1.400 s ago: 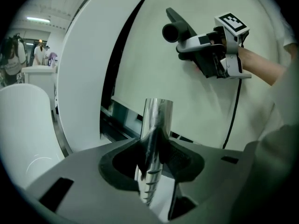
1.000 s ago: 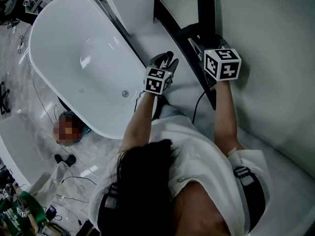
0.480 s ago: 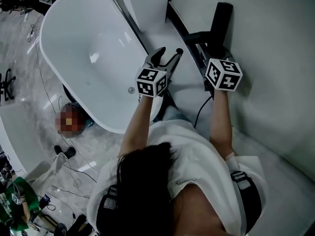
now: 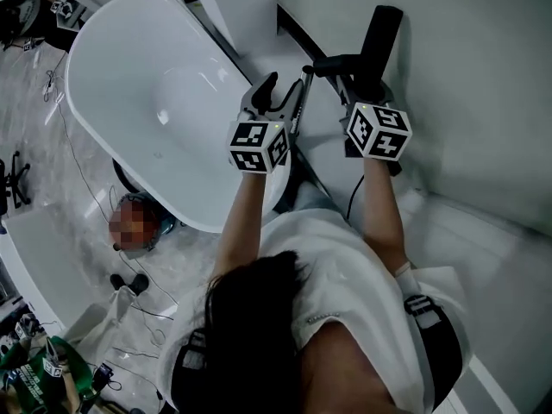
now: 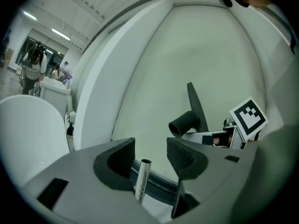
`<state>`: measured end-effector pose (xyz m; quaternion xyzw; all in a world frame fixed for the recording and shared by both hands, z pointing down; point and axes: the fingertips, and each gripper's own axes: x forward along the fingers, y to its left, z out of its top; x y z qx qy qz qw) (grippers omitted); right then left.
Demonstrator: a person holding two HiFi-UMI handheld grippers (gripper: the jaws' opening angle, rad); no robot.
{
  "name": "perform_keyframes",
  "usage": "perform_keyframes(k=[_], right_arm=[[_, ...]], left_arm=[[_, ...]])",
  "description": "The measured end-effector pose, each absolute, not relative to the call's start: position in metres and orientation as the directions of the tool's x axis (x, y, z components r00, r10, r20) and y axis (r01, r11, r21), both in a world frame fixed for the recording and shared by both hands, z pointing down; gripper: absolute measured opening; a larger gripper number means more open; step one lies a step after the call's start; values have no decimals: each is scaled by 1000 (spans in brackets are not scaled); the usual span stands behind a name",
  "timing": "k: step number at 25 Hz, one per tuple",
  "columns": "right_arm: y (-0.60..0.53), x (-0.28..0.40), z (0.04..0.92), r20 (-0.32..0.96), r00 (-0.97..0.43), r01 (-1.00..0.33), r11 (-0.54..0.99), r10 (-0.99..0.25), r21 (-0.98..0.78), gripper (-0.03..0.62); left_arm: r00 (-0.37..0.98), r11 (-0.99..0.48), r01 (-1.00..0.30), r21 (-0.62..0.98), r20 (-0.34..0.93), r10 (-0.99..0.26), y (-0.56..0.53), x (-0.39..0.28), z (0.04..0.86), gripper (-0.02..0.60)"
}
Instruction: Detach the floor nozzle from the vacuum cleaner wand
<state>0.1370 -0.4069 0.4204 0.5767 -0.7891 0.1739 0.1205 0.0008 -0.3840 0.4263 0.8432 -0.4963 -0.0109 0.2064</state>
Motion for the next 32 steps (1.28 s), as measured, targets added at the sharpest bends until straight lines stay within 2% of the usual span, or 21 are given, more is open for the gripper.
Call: perform_keyframes(k=[7, 18, 25, 32], right_arm=[[-362, 132, 414, 378, -280, -960, 246, -883, -137, 199], [-285, 116, 421, 347, -192, -981, 168, -918, -97, 199], [-245, 91, 423, 334, -231, -973, 209, -914, -101, 199], [-212, 79, 420, 309, -240, -971, 225, -920, -85, 199]], left_arm=[[501, -429, -839, 335, 166, -849, -350, -4, 403, 171], [428, -366, -886, 284, 200, -881, -276, -38, 405, 103], [374, -321, -916, 241, 223, -900, -240, -52, 408, 39], [360, -314, -929, 196, 274, -892, -208, -57, 415, 5]])
